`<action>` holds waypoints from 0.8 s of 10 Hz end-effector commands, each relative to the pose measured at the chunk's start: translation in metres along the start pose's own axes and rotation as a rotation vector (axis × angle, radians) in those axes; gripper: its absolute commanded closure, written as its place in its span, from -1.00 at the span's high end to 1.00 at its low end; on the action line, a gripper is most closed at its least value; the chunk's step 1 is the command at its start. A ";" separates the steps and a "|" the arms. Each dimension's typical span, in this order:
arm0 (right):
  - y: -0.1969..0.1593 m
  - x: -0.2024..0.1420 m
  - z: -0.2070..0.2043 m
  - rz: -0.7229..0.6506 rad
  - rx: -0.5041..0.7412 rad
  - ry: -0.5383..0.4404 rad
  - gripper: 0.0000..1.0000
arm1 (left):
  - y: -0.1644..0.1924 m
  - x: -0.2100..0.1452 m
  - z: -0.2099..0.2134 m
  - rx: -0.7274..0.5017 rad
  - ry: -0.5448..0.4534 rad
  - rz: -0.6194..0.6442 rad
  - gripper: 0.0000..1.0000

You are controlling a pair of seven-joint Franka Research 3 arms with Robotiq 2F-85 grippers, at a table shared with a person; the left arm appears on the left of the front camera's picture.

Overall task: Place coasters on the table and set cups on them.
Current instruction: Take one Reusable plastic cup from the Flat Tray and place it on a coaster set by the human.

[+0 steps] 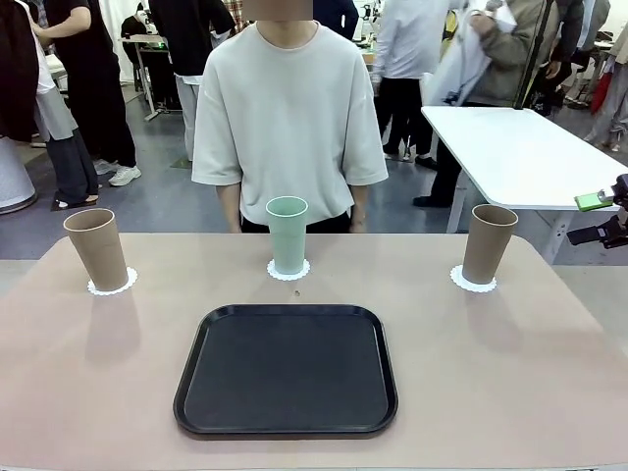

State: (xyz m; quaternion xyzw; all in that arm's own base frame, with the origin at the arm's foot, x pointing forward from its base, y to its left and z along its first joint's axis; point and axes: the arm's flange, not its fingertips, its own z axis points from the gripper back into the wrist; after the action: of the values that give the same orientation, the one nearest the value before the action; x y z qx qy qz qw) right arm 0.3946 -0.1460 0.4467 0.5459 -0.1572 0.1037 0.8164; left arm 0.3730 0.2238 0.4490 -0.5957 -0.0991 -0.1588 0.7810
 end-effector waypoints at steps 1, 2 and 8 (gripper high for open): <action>0.000 0.000 -0.001 0.002 0.007 -0.007 1.00 | 0.010 0.002 0.016 -0.005 -0.015 -0.004 1.00; 0.000 0.000 -0.001 0.002 0.007 -0.007 1.00 | 0.015 0.001 0.019 -0.013 -0.034 -0.011 1.00; 0.000 0.000 -0.001 0.002 0.007 -0.007 1.00 | 0.017 0.000 0.016 0.007 -0.028 0.007 1.00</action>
State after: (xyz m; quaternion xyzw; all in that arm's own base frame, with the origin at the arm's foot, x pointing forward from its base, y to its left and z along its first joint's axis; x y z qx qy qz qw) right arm 0.3946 -0.1461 0.4467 0.5458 -0.1572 0.1037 0.8165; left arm 0.3809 0.2419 0.4364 -0.5995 -0.1156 -0.1528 0.7771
